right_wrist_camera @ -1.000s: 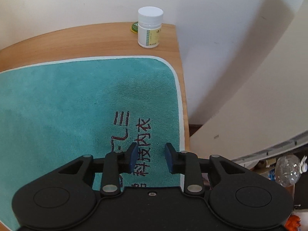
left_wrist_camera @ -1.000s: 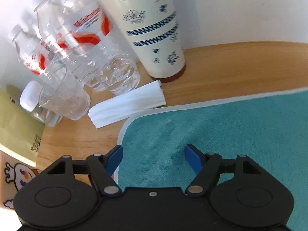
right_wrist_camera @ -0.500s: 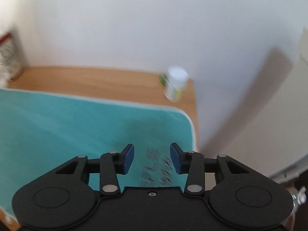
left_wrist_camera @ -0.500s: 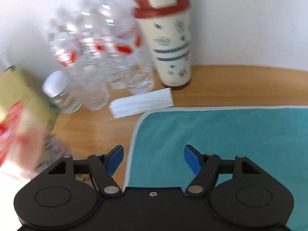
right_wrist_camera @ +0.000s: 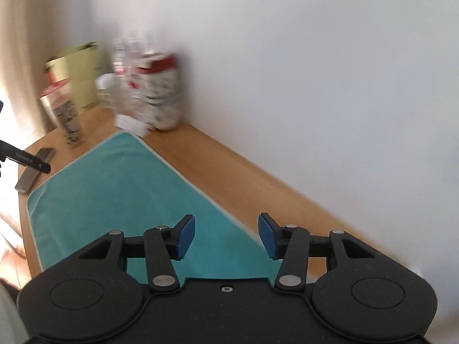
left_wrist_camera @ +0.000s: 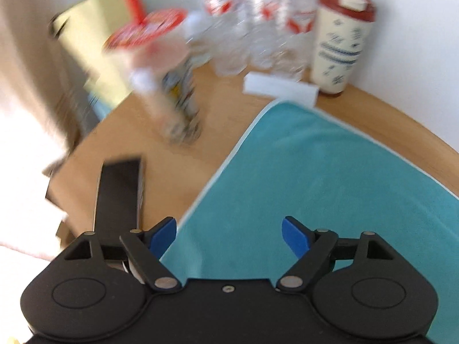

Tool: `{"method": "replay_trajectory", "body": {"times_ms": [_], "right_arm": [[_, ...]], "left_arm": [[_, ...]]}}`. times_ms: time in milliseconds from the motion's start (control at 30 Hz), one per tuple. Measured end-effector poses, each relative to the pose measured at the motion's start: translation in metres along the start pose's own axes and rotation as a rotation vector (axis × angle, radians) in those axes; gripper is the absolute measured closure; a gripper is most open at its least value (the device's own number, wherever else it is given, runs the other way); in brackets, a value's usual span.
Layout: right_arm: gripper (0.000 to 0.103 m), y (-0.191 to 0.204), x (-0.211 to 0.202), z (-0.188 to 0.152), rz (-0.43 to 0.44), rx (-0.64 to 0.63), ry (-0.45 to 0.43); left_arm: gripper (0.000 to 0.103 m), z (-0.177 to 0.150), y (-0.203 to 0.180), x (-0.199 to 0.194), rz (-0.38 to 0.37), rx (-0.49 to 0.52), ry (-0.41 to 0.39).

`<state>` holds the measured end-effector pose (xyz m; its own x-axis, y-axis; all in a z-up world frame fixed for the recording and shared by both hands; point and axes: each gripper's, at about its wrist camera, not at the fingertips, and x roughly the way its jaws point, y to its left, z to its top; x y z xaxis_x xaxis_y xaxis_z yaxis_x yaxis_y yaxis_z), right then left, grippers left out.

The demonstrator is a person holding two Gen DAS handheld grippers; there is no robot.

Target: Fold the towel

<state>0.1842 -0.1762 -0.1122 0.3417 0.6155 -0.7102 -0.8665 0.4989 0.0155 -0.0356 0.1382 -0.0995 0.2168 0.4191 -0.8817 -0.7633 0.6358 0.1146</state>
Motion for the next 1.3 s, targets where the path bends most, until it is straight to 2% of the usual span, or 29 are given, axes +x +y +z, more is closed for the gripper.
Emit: {"method": "replay_trajectory", "body": {"times_ms": [67, 200, 333, 500, 600, 933, 1100, 1233, 1300], "right_arm": [[0.049, 0.009, 0.022, 0.017, 0.074, -0.088, 0.004], [0.051, 0.044, 0.046, 0.041, 0.126, -0.208, -0.021], [0.060, 0.074, 0.095, 0.069, 0.201, -0.234, 0.022], [0.062, 0.115, 0.162, 0.105, 0.274, -0.239, 0.070], [0.062, 0.140, 0.194, 0.123, 0.296, -0.271, 0.090], [0.062, 0.195, 0.283, 0.161, 0.345, -0.416, 0.158], [0.062, 0.203, 0.309, 0.162, 0.360, -0.453, 0.222], [0.061, 0.203, 0.317, 0.166, 0.372, -0.459, 0.227], [0.061, 0.203, 0.318, 0.166, 0.379, -0.468, 0.235]], "left_arm": [[0.021, -0.016, -0.001, -0.004, 0.038, -0.084, -0.008], [0.021, -0.040, -0.005, -0.003, 0.082, -0.201, 0.006], [0.021, -0.055, 0.004, 0.001, 0.111, -0.297, 0.033], [0.021, -0.056, 0.021, 0.022, 0.159, -0.378, 0.088], [0.021, -0.056, 0.036, 0.032, 0.161, -0.436, 0.121], [0.020, -0.052, 0.052, 0.059, 0.161, -0.497, 0.165], [0.020, -0.045, 0.054, 0.065, 0.146, -0.508, 0.148], [0.021, -0.043, 0.052, 0.068, 0.132, -0.525, 0.137], [0.029, -0.041, 0.049, 0.067, 0.120, -0.511, 0.122]]}}
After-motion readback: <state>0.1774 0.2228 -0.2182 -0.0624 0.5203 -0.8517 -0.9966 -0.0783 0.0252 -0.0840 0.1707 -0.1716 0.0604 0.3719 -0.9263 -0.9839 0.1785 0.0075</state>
